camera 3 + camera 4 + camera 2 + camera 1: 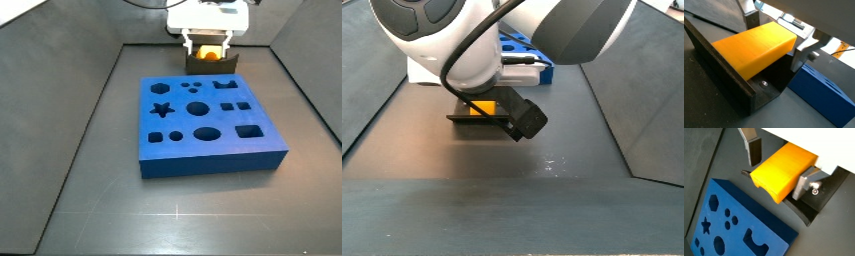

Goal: Pick up the arch object. Move up. Place the arch object on the fixture. Regrasp the arch object. Rotate the arch object. Move to above the board. Insert the arch object.
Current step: Regrasp the arch object.

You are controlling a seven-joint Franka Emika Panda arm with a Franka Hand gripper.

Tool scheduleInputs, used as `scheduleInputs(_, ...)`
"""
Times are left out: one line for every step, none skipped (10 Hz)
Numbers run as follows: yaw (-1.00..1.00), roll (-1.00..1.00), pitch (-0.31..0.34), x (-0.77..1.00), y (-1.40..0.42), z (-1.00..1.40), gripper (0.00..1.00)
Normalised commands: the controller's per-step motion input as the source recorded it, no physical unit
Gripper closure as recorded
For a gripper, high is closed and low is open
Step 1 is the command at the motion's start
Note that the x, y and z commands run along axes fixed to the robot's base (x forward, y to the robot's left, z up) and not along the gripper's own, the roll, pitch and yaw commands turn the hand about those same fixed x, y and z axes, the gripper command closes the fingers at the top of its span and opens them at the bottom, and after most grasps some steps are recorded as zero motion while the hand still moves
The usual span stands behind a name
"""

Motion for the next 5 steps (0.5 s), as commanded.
scheduleInputs(0.03, 0.0, -0.005, 0.0, 0.0, 1.0, 0.0)
scheduleInputs(0.03, 0.0, -0.006, 0.0, 0.0, 1.0, 0.0)
scheduleInputs(0.03, 0.02, 0.012, -0.02, 0.0, 1.0, 0.0)
scheduleInputs(0.03, 0.03, 0.031, -0.02, 0.0, 1.0, 0.0)
scheduleInputs(0.03, 0.04, 0.058, -0.02, 0.0, 1.0, 0.0)
